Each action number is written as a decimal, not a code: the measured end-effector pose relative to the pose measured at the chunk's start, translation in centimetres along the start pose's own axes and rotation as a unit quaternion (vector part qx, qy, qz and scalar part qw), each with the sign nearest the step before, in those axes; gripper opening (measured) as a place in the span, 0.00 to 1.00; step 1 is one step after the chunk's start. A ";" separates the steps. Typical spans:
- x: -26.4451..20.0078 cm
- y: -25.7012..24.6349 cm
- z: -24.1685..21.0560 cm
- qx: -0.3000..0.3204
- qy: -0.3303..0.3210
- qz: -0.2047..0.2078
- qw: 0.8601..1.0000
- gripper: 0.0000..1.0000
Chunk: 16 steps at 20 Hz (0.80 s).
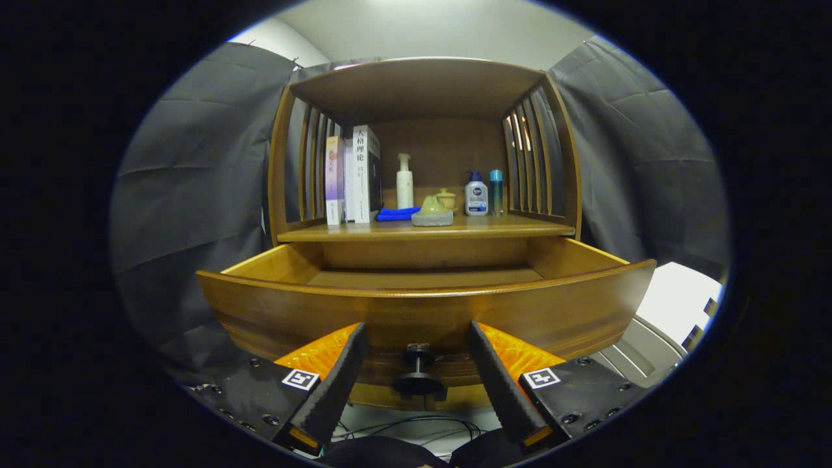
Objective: Pull open the drawer, take out the items inside it, and place them on the countertop above the cabinet.
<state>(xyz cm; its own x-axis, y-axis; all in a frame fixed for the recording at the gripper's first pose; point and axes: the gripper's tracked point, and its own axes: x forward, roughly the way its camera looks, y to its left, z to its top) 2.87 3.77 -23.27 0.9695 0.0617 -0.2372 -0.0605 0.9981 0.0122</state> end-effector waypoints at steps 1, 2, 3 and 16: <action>0.1 0.1 0.2 -0.003 -0.003 -0.005 1.000 0.97; 0.2 0.1 0.1 -0.010 0.000 -0.009 1.000 0.97; 0.2 0.1 0.2 -0.013 -0.001 -0.010 1.000 0.96; 4.8 0.5 1.6 0.014 0.018 -0.008 1.000 0.98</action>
<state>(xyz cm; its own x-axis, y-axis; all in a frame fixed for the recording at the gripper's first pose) 7.91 4.60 -22.91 0.9610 0.0462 -0.2727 -0.0379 0.9986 0.0357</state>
